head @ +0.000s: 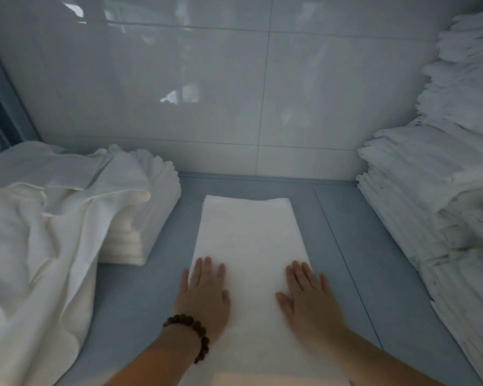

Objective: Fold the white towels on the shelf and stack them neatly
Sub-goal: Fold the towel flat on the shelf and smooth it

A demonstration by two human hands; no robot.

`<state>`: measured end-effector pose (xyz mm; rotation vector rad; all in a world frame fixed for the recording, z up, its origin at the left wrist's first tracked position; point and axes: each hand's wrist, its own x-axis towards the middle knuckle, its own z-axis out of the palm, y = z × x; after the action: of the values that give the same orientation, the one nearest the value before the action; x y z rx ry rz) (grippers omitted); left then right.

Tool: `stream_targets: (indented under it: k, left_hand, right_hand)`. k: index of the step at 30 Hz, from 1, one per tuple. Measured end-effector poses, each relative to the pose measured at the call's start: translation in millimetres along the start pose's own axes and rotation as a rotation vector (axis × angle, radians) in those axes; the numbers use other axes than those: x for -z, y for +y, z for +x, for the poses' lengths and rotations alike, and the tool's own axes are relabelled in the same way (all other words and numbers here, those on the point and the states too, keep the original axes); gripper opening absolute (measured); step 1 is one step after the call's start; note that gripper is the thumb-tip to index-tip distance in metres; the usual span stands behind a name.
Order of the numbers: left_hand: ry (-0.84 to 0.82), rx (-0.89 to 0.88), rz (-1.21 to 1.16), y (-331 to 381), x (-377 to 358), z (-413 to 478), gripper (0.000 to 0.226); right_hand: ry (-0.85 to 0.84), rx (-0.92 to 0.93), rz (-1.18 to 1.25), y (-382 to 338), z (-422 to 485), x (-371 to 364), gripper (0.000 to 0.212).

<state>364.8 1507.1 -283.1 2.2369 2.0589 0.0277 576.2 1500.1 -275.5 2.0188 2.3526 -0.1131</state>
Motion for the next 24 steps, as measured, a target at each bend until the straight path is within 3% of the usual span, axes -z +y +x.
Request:
stream_targets:
  k: [3,6,8,12,20,24]
  left_hand:
    - [-0.007,-0.096,-0.071,33.0,-9.5,-36.6,0.059]
    - [0.053,-0.121,-0.084,39.2,-6.7,-49.9,0.061]
    - [0.113,-0.142,-0.035,33.8,-17.4,-42.7,0.063]
    - [0.087,-0.129,-0.049,26.7,-21.6,-19.5,0.059]
    - [0.064,-0.133,-0.019,24.1,-25.4,46.4,0.071]
    - [0.021,-0.136,0.007,22.2,-18.6,52.2,0.059]
  right_hand:
    - [0.07,0.057,0.019,-30.9,-38.6,-1.6,0.055]
    - [0.029,0.018,0.069,-45.6,-53.3,-2.4,0.061]
    - [0.075,0.031,0.088,-43.5,-43.9,-9.3,0.053]
    - [0.125,0.026,0.089,-37.7,-17.5,-23.9,0.057]
    - [0.064,0.003,0.051,-27.9,41.7,-20.8,0.056]
    - [0.035,0.002,0.062,-26.4,48.8,-14.1,0.055]
